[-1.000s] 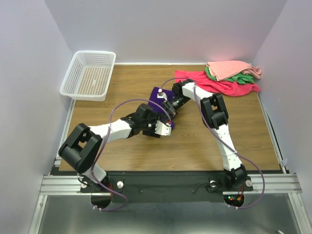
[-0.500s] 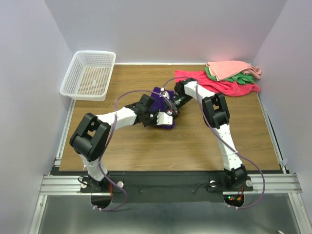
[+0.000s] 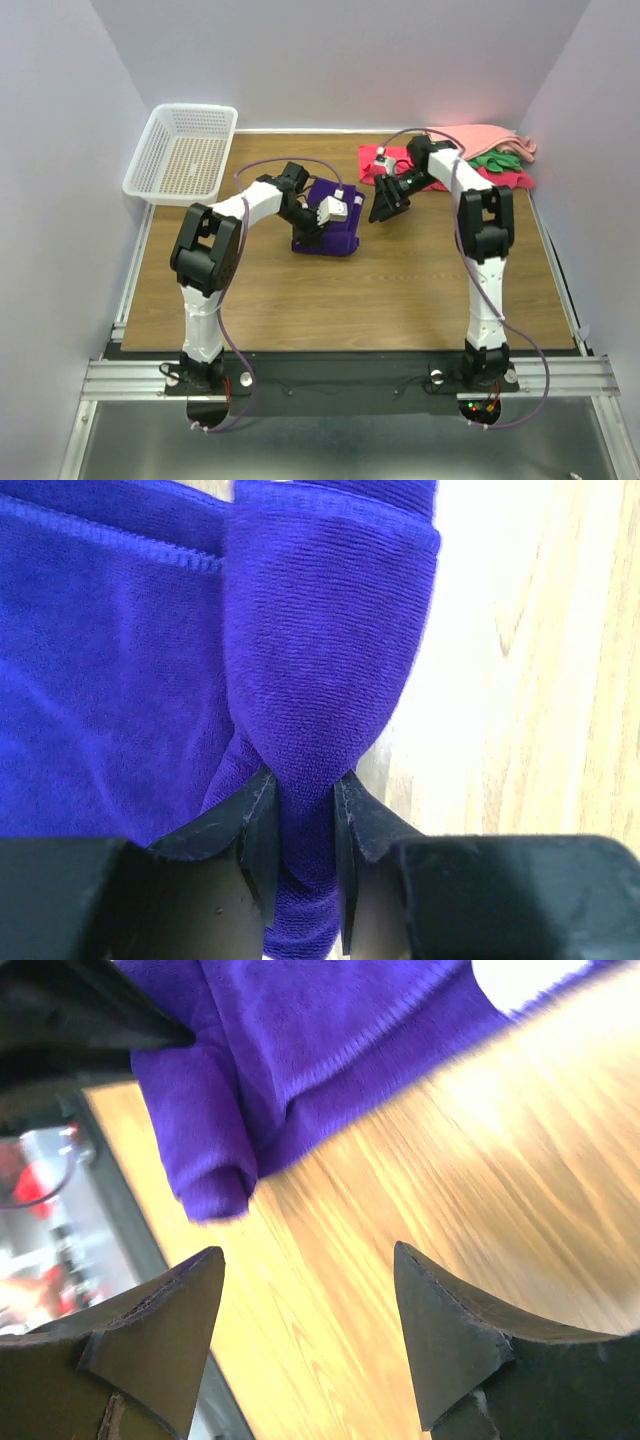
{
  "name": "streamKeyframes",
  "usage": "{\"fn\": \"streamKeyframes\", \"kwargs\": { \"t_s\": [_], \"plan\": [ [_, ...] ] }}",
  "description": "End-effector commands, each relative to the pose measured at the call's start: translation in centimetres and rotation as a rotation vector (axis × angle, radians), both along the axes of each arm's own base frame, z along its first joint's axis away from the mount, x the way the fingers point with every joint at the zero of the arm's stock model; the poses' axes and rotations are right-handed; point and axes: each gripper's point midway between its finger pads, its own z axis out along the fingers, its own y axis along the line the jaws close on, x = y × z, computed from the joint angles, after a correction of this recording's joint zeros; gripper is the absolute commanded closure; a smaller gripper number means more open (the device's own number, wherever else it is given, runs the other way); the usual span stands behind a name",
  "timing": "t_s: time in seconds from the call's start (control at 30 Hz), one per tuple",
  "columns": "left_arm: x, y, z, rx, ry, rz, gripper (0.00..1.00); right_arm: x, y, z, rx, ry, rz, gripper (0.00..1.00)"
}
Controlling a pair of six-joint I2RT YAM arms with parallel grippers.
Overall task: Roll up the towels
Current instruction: Roll the towel
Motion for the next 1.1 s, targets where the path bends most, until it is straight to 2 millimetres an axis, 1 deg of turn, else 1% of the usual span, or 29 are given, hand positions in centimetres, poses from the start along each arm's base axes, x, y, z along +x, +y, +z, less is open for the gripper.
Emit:
{"fn": "streamKeyframes", "kwargs": {
  "t_s": [0.0,0.03,0.07,0.1,0.13,0.17,0.2,0.23,0.27,0.3,0.33,0.37,0.4,0.43,0.47,0.5,0.53,0.57,0.6,0.67,0.7,0.73,0.8,0.83,0.87,0.9,0.93,0.97,1.07],
  "plan": [
    [-2.7,3.6,-3.8,0.145,0.296,0.039,1.00,2.7,-1.1,5.9,-0.018,-0.315,-0.040,0.26],
    [-1.9,3.4,-4.0,0.155,0.318,0.042,1.00,2.3,-1.3,5.7,-0.023,-0.346,-0.025,0.26],
    [-1.6,3.4,-4.1,0.164,0.331,0.043,1.00,2.0,-1.4,7.7,-0.021,-0.413,-0.022,0.26],
    [-1.6,3.5,-4.9,0.179,0.359,0.038,0.98,1.9,-1.6,8.2,-0.029,-0.447,-0.018,0.26],
    [-0.6,3.1,-4.4,0.173,0.344,0.040,0.97,1.7,-1.7,8.6,-0.036,-0.486,-0.011,0.26],
    [-0.7,3.2,-4.4,0.188,0.370,0.045,0.96,1.1,-1.3,8.2,-0.046,-0.533,0.027,0.25],
    [-0.6,3.2,-4.6,0.195,0.384,0.052,0.96,0.8,-1.2,8.4,-0.061,-0.575,0.051,0.25],
    [-0.4,3.0,-4.7,0.201,0.412,0.070,0.96,0.4,-0.4,9.7,-0.087,-0.664,0.087,0.25],
    [-0.2,2.9,-4.7,0.203,0.424,0.086,0.96,-0.4,-0.6,8.1,-0.143,-0.692,0.125,0.25],
    [0.1,2.7,-5.0,0.207,0.435,0.102,0.96,-1.0,-0.3,9.6,-0.158,-0.776,0.141,0.25],
    [0.0,2.6,-5.1,0.215,0.471,0.140,0.96,-1.2,1.4,9.8,-0.159,-0.874,0.193,0.25],
    [-0.1,2.5,-5.2,0.215,0.489,0.154,0.96,-2.4,1.4,8.3,-0.184,-0.881,0.223,0.25],
    [-0.3,2.4,-5.3,0.217,0.506,0.169,0.96,-2.7,1.5,8.2,-0.213,-0.925,0.239,0.25],
    [-0.4,2.4,-5.6,0.220,0.515,0.187,0.96,-3.1,2.7,9.3,-0.196,-1.001,0.258,0.24],
    [-0.7,2.5,-5.7,0.236,0.541,0.230,0.97,-3.5,3.1,9.2,-0.202,-1.026,0.283,0.24],
    [-0.9,2.6,-5.8,0.241,0.551,0.236,0.97,-3.8,3.0,8.5,-0.226,-1.030,0.298,0.24],
    [-1.5,2.8,-5.9,0.252,0.570,0.245,0.97,-4.0,3.3,8.4,-0.234,-1.048,0.315,0.24],
    [-1.7,2.9,-6.0,0.260,0.582,0.263,0.97,-4.1,4.1,8.2,-0.241,-1.076,0.344,0.24],
    [-1.7,2.9,-5.9,0.259,0.582,0.270,0.97,-4.0,4.3,8.0,-0.260,-1.089,0.351,0.24],
    [-2.3,3.0,-5.9,0.263,0.601,0.283,0.97,-4.0,5.5,7.5,-0.271,-1.113,0.381,0.24],
    [-2.3,2.8,-5.7,0.256,0.615,0.302,0.97,-3.6,5.8,6.6,-0.303,-1.112,0.390,0.24],
    [-2.4,2.7,-5.7,0.253,0.624,0.308,0.97,-3.8,6.9,6.4,-0.300,-1.127,0.407,0.24],
    [-2.6,2.4,-5.4,0.241,0.649,0.315,0.96,-3.8,7.8,5.0,-0.313,-1.128,0.426,0.23],
    [-2.6,2.3,-5.3,0.235,0.655,0.317,0.95,-3.7,8.1,4.7,-0.325,-1.141,0.429,0.23],
    [-2.7,2.3,-5.3,0.237,0.664,0.320,0.95,-3.9,8.8,4.3,-0.322,-1.169,0.448,0.23],
    [-2.8,2.2,-5.2,0.233,0.671,0.322,0.94,-3.8,8.9,4.0,-0.342,-1.184,0.451,0.22],
    [-2.8,2.2,-5.1,0.235,0.677,0.324,0.94,-3.8,9.7,3.7,-0.335,-1.208,0.462,0.22],
    [-2.8,2.2,-5.1,0.233,0.680,0.322,0.94,-3.8,9.9,3.6,-0.336,-1.219,0.468,0.22],
    [-2.8,2.1,-5.0,0.235,0.688,0.318,0.92,-4.3,10.8,2.8,-0.327,-1.240,0.503,0.22]
  ]
}}
